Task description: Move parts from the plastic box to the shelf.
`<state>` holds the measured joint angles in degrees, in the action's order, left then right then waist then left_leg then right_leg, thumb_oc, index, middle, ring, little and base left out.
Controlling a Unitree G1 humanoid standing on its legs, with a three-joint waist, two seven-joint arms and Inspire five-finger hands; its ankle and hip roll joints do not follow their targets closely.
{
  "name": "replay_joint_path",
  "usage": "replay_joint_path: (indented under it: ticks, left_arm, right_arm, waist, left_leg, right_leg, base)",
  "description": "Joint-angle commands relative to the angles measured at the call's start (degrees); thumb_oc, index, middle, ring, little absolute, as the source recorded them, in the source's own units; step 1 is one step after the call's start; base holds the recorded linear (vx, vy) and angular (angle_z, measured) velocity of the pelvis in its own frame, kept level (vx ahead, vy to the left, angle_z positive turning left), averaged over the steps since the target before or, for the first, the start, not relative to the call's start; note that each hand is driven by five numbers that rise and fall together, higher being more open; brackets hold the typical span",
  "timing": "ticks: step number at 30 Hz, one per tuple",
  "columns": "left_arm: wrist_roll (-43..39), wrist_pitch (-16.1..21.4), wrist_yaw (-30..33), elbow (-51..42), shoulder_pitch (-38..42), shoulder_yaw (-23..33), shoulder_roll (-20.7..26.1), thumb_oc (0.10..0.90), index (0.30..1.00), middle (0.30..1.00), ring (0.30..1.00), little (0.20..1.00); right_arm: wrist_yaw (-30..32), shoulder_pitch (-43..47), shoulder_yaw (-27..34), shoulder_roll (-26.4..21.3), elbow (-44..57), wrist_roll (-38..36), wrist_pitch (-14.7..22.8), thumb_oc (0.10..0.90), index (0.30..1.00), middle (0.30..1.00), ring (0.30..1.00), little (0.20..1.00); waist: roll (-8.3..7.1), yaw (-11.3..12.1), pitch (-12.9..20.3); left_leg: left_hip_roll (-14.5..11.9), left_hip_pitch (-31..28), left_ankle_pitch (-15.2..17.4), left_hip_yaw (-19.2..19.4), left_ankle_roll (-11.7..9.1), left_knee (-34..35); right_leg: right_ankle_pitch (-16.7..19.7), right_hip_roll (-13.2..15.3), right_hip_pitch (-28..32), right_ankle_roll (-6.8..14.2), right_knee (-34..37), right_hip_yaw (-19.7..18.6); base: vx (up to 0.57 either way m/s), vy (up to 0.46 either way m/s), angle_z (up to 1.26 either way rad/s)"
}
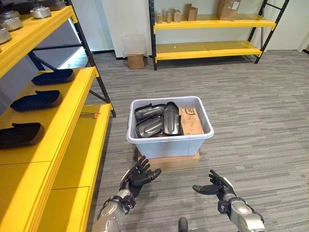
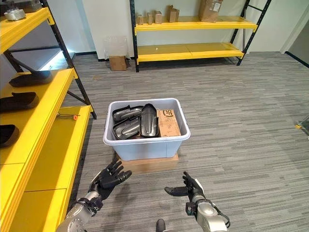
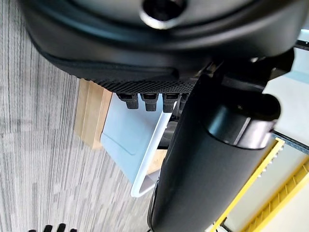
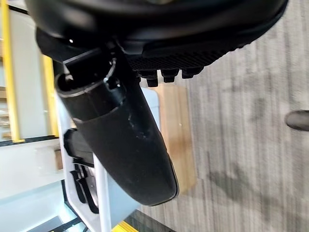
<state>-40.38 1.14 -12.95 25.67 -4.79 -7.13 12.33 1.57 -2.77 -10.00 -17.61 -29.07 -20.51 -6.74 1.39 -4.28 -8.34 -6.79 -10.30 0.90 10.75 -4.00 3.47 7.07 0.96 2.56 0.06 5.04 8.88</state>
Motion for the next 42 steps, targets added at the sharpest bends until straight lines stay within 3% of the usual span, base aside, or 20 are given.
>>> replay_joint_path:
  ticks: [1,7,8,9,11,12,13,14,15,16,19,20,22,26,31,40,42]
  left_arm:
    - [-2.7,4.0,-1.1,-3.7,2.9,0.2,1.6,0.9,1.0,1.0,1.0,1.0]
    - [-3.5,5.5,-0.3,-3.8,3.1,1.3,1.8,0.9,1.0,1.0,1.0,1.0]
    - [-3.7,6.3,-0.1,-4.0,3.5,1.9,1.8,0.9,1.0,1.0,1.0,1.0]
    - [-3.6,6.4,0.0,-4.0,3.6,2.0,1.7,0.9,1.0,1.0,1.0,1.0]
    - [-3.7,6.8,-0.5,-4.0,4.0,2.8,1.7,0.9,1.0,1.0,1.0,1.0]
    - [-3.7,6.7,-0.5,-3.8,4.2,3.2,1.6,0.9,1.0,1.0,1.0,1.0]
    - [-4.0,6.2,-0.7,-2.4,5.4,4.2,1.7,0.9,1.0,1.0,1.0,1.0]
    - [-4.0,6.2,-0.7,-2.3,5.4,4.2,1.6,0.9,1.0,1.0,1.0,1.0]
    - [-4.1,6.4,-1.0,-1.7,5.8,4.1,1.7,0.9,1.0,1.0,1.0,1.0]
    - [-3.9,6.9,-0.4,-1.8,5.5,3.6,1.9,0.9,1.0,1.0,1.0,1.0]
    - [-4.1,7.1,0.4,-1.7,5.4,3.2,2.0,0.9,1.0,1.0,1.0,1.0]
    - [-4.1,7.3,0.5,-2.0,5.2,3.3,1.9,0.9,1.0,1.0,1.0,1.0]
    - [-3.8,8.5,0.3,-2.2,4.8,3.8,1.9,0.9,1.0,1.0,1.0,1.0]
    - [-5.3,13.3,4.8,-2.7,4.4,5.8,1.6,0.9,1.0,1.0,1.0,1.0]
    - [-4.4,18.1,12.2,-3.4,4.3,9.4,1.5,0.9,1.0,1.0,1.0,1.0]
    - [-1.6,19.1,13.4,-7.9,3.7,10.4,1.5,0.9,1.0,1.0,1.0,1.0]
    - [-1.2,21.4,12.8,-10.6,3.4,11.0,1.9,0.9,1.0,1.0,1.0,1.0]
  right_arm:
    - [-0.2,2.5,0.9,0.6,4.7,-0.6,3.7,0.9,1.0,1.0,1.0,1.0]
    - [-1.1,3.1,1.4,0.0,4.4,-1.3,4.5,0.9,1.0,1.0,1.0,1.0]
    - [-1.8,3.5,1.1,-0.6,4.3,-1.1,4.7,0.9,1.0,1.0,1.0,1.0]
    - [-2.0,3.5,1.1,-0.7,4.3,-1.0,4.7,0.9,1.0,1.0,1.0,1.0]
    - [-2.4,3.7,0.7,-1.3,4.1,-1.2,5.4,0.9,1.0,1.0,1.0,1.0]
    - [-2.5,3.6,0.5,-1.5,4.0,-1.1,5.7,0.9,1.0,1.0,1.0,1.0]
    - [-2.3,3.5,0.6,-1.5,3.2,-1.4,6.8,0.9,1.0,1.0,1.0,1.0]
    - [-2.3,3.5,0.6,-1.5,3.1,-1.4,6.9,0.9,1.0,1.0,1.0,1.0]
    - [-2.8,3.7,0.7,-1.4,2.6,-1.7,7.7,0.9,1.0,1.0,1.0,1.0]
    - [-3.5,4.1,1.0,-1.1,3.1,-0.9,7.8,0.9,1.0,1.0,1.0,1.0]
    - [-3.1,3.7,0.9,-1.0,4.6,-1.2,7.6,0.9,1.0,1.0,1.0,1.0]
    - [-2.3,3.3,0.9,-1.1,6.1,-1.6,8.3,0.9,1.0,1.0,1.0,1.0]
    - [-1.1,2.7,0.9,-1.2,8.9,-2.2,9.9,0.9,1.0,1.0,1.0,1.0]
    - [5.0,2.1,1.3,-1.4,13.7,-1.0,12.3,0.9,1.0,1.0,1.0,1.0]
    - [13.7,1.4,4.4,-0.3,16.3,-4.4,14.1,0.9,1.0,1.0,1.0,1.0]
    - [17.7,1.8,7.5,-0.8,25.7,3.3,22.6,0.9,1.0,1.0,1.0,1.0]
    - [20.4,2.4,8.0,-1.8,29.9,6.5,25.9,0.9,1.0,1.0,1.0,1.0]
  waist:
    - [-2.62,0.4,2.1]
    - [-2.73,0.6,2.1]
    - [-3.14,0.7,1.7]
    - [-3.2,0.7,1.6]
    - [-4.05,0.8,0.4]
    - [-3.83,0.8,-0.1]
    - [-3.81,0.8,-1.2]
    - [-3.7,0.8,-1.4]
    - [-3.41,0.8,-1.9]
    - [-2.81,1.2,-2.1]
    - [-2.32,1.6,-2.1]
    - [-1.94,2.0,-2.0]
    - [-1.71,2.2,-2.1]
    - [-1.36,2.1,-2.0]
    - [-0.98,1.6,-2.1]
    - [-0.88,1.5,-0.1]
    - [-0.62,2.1,0.6]
  left_leg:
    - [0.9,1.7,0.7,1.1,0.8,-1.6]
    - [0.4,3.5,0.5,1.6,0.1,-7.4]
    - [-0.4,6.1,-1.1,1.9,-0.1,-15.7]
    - [-0.7,6.8,-1.5,1.9,-0.1,-17.1]
    - [-3.2,12.3,-5.2,2.0,-0.8,-31.8]
    - [-4.2,13.7,-4.6,1.4,-1.7,-36.5]
    - [-4.6,17.5,-4.9,2.2,-1.2,-41.5]
    - [-4.7,17.5,-4.6,2.0,-1.3,-41.8]
    - [-3.4,17.5,-4.6,3.4,-1.1,-37.4]
    - [-0.2,17.2,-5.1,5.6,-0.5,-25.6]
    - [1.4,17.5,-8.4,7.5,-1.0,-13.3]
    - [1.1,18.6,-11.5,7.7,-2.0,-7.8]
    - [0.6,20.0,-13.2,7.6,-2.7,-2.9]
    - [0.3,19.7,-12.0,7.6,-2.0,-0.1]
    - [0.0,18.3,-11.9,6.3,-1.9,-1.1]
    - [3.1,15.3,-6.8,7.2,0.6,-3.4]
    - [3.6,15.2,-6.2,7.3,1.9,-3.5]
  right_leg:
    - [-4.8,5.5,2.3,5.0,-2.6,0.7]
    - [-5.6,4.6,2.9,3.7,-2.0,0.6]
    - [-6.8,4.1,2.4,2.0,-3.3,1.0]
    - [-7.0,4.0,2.3,1.6,-3.6,1.1]
    - [-7.5,3.2,2.5,-0.5,-4.7,1.5]
    - [-8.4,2.4,3.4,-0.7,-5.2,1.4]
    - [-9.2,1.7,4.2,-1.5,-6.6,1.2]
    - [-9.4,1.5,4.4,-1.5,-6.7,1.3]
    - [-10.0,1.1,5.4,-1.1,-6.8,0.6]
    - [-10.6,0.6,6.6,-0.3,-6.7,0.2]
    - [-10.5,0.2,8.2,0.3,-5.6,1.0]
    - [-10.5,-0.3,9.2,0.4,-5.0,1.4]
    - [-11.0,-0.4,10.0,0.7,-5.1,1.8]
    - [-12.6,-0.1,10.1,1.1,-6.9,1.2]
    - [-14.9,-0.4,9.9,0.6,-9.6,0.4]
    - [-15.1,1.5,10.4,1.2,-8.6,0.7]
    - [-14.3,1.7,9.6,1.5,-8.1,0.6]
  base:
    - [0.0,0.0,0.0]
    - [0.09,-0.2,0.05]
    - [0.02,-0.274,0.06]
    - [0.01,-0.353,0.13]
    - [0.04,-0.298,0.06]
    - [0.15,-0.355,0.25]
    - [0.15,-0.245,0.32]
    - [0.15,-0.174,0.27]
    - [0.21,0.053,0.36]
    - [0.22,0.065,0.28]
    - [0.18,0.074,0.05]
    - [0.19,0.058,0.35]
    - [0.17,0.045,0.41]
    - [0.16,0.07,-0.27]
    - [0.17,0.066,-0.46]
    - [0.19,0.121,-0.08]
    - [0.21,0.147,0.11]
